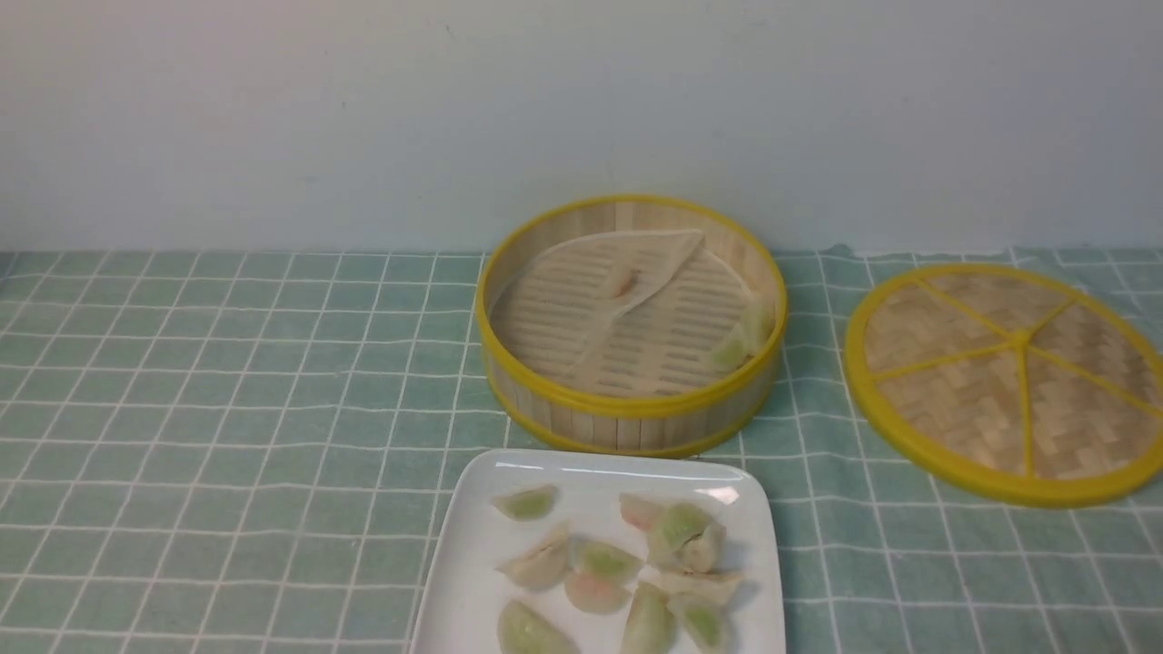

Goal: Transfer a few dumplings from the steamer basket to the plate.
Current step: Use the left arm to grab a dumpling from the steamer

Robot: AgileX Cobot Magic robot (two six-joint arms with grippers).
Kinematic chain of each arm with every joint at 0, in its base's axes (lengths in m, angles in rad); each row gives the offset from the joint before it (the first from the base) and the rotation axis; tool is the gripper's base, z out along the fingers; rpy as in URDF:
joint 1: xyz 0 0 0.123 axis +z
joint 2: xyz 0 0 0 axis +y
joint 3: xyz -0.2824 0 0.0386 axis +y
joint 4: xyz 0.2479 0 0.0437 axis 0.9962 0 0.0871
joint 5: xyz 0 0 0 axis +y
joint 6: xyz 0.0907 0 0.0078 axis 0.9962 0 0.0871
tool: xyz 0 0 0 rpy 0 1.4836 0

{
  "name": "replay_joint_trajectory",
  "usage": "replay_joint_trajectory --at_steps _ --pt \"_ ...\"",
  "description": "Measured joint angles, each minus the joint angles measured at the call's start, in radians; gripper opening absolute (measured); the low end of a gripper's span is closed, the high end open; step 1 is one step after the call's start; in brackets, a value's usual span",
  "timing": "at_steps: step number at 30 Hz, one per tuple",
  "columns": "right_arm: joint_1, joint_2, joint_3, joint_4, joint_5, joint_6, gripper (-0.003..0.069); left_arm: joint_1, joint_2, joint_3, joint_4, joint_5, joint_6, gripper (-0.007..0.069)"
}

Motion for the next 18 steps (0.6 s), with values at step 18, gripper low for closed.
replay_joint_trajectory --at_steps 18 --pt "0.000 0.000 0.000 0.000 0.000 0.001 -0.0013 0.000 0.962 -0.976 0.105 1.178 0.045 -0.0006"
